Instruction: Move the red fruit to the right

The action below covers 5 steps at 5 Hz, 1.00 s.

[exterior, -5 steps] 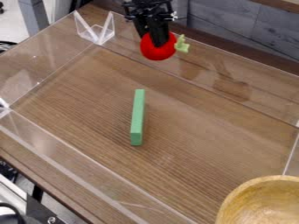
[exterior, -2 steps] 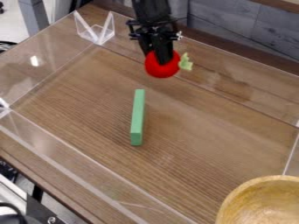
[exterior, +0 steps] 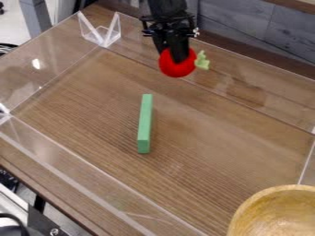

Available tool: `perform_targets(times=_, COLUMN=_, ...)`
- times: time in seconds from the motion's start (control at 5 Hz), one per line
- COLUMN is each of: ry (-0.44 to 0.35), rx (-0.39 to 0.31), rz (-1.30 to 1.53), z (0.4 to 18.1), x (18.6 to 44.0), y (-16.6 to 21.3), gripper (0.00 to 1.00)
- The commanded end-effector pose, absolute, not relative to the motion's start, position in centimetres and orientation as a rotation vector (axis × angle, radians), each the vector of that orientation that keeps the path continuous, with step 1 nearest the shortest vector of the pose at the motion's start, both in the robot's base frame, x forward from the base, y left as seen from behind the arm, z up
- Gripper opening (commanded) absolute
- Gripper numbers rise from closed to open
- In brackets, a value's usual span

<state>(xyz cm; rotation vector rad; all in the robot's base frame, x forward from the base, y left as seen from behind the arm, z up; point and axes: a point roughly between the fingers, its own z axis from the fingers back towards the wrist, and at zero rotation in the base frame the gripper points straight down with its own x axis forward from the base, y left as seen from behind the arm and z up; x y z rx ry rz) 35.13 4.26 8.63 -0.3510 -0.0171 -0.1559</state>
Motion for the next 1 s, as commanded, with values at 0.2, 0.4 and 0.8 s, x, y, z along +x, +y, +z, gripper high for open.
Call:
perform_targets(times=0.2, ry=-0.074, rx=-0.335, rz=-0.135, z=10.2, x=35.4, y=3.8, gripper=0.00)
perform_targets(times=0.4, ry=-0.082, rx=-0.339, rz=-0.113, z=10.4, x=35.3, y=3.9, gripper=0.00)
perform_targets(times=0.8, ry=-0.094, rx=-0.348, rz=-0.105, z=11.3, x=34.4, y=4.3, gripper=0.00)
